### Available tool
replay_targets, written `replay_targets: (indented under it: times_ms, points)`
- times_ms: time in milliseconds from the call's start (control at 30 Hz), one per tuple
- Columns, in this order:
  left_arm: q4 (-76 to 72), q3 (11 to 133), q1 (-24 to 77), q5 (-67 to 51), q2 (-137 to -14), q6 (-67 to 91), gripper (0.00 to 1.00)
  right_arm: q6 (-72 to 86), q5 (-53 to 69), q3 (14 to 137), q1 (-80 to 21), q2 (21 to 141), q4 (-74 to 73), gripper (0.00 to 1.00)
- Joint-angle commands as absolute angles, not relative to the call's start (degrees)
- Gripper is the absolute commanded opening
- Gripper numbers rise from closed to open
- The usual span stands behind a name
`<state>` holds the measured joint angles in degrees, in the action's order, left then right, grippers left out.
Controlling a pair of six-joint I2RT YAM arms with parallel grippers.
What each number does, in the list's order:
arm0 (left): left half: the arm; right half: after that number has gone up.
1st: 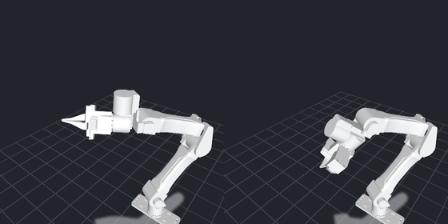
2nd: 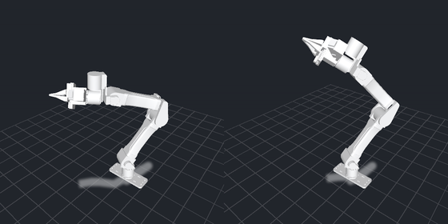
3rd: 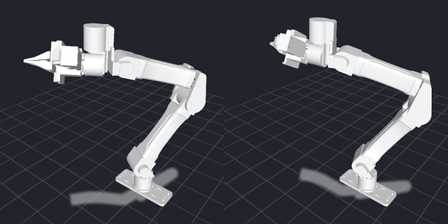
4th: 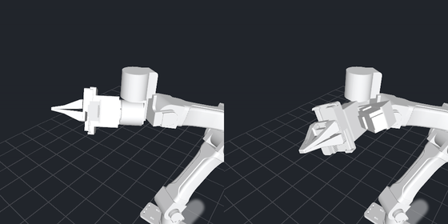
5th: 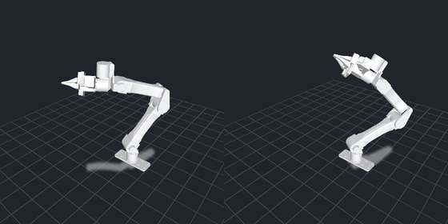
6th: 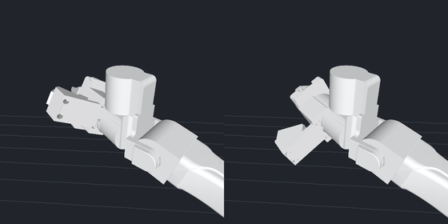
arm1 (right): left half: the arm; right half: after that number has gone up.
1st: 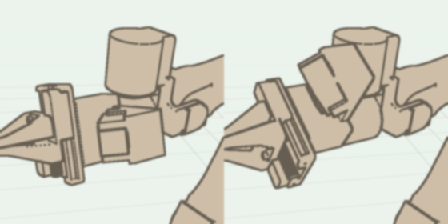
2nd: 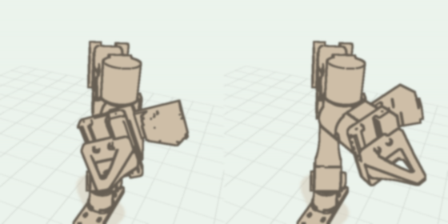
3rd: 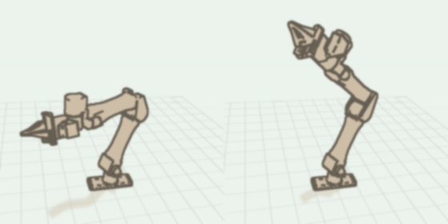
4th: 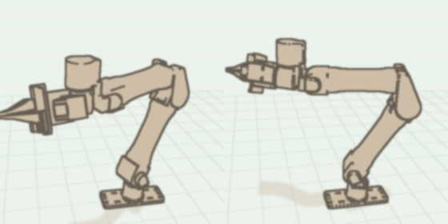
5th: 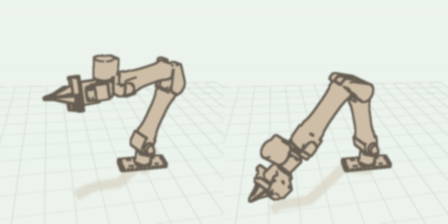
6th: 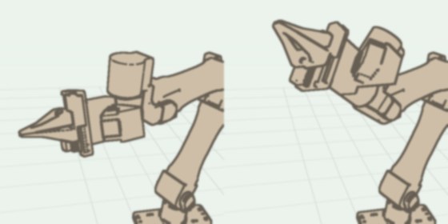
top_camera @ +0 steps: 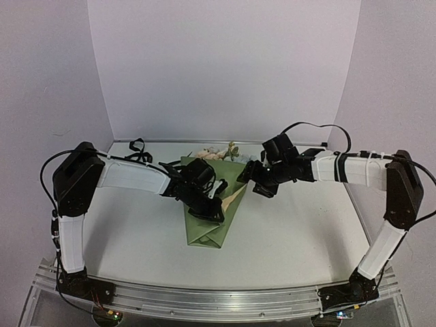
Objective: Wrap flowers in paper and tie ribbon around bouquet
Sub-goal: Press the folded bouquet at the center of the board.
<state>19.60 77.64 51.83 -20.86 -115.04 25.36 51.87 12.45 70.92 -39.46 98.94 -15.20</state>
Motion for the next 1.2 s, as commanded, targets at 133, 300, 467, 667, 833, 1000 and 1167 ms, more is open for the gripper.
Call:
replay_targets:
  times_ms: [133, 300, 467, 667, 833, 1000, 1167]
  points:
    - [19.67, 80.24, 52.22, -21.59, -116.10, 24.87, 0.10, 54.22, 14.92, 76.27, -37.64, 106.64, -14.94, 0.54]
    - [19.55, 79.92, 52.13, -21.90, -115.73, 24.74, 0.14, 54.53, 16.23, 80.43, -36.29, 111.42, -14.96, 0.31]
    - [19.86, 79.13, 52.12, -22.49, -112.68, 23.86, 0.38, 53.20, 16.70, 82.22, -35.43, 113.96, -15.12, 0.00]
    - [17.52, 74.20, 51.50, -26.01, -105.31, 23.03, 0.55, 49.83, 17.64, 82.46, -35.24, 115.82, -15.03, 0.00]
    - [15.23, 68.72, 47.83, -29.67, -104.04, 24.79, 0.36, 48.38, 17.90, 83.94, -35.25, 117.45, -15.12, 0.00]
    - [11.80, 65.32, 45.55, -32.24, -105.99, 25.90, 0.28, 47.09, 18.46, 85.37, -35.24, 118.93, -15.20, 0.00]
    - [10.54, 64.88, 45.27, -34.26, -109.49, 26.29, 0.22, 45.55, 17.96, 86.84, -35.24, 119.81, -16.62, 0.00]
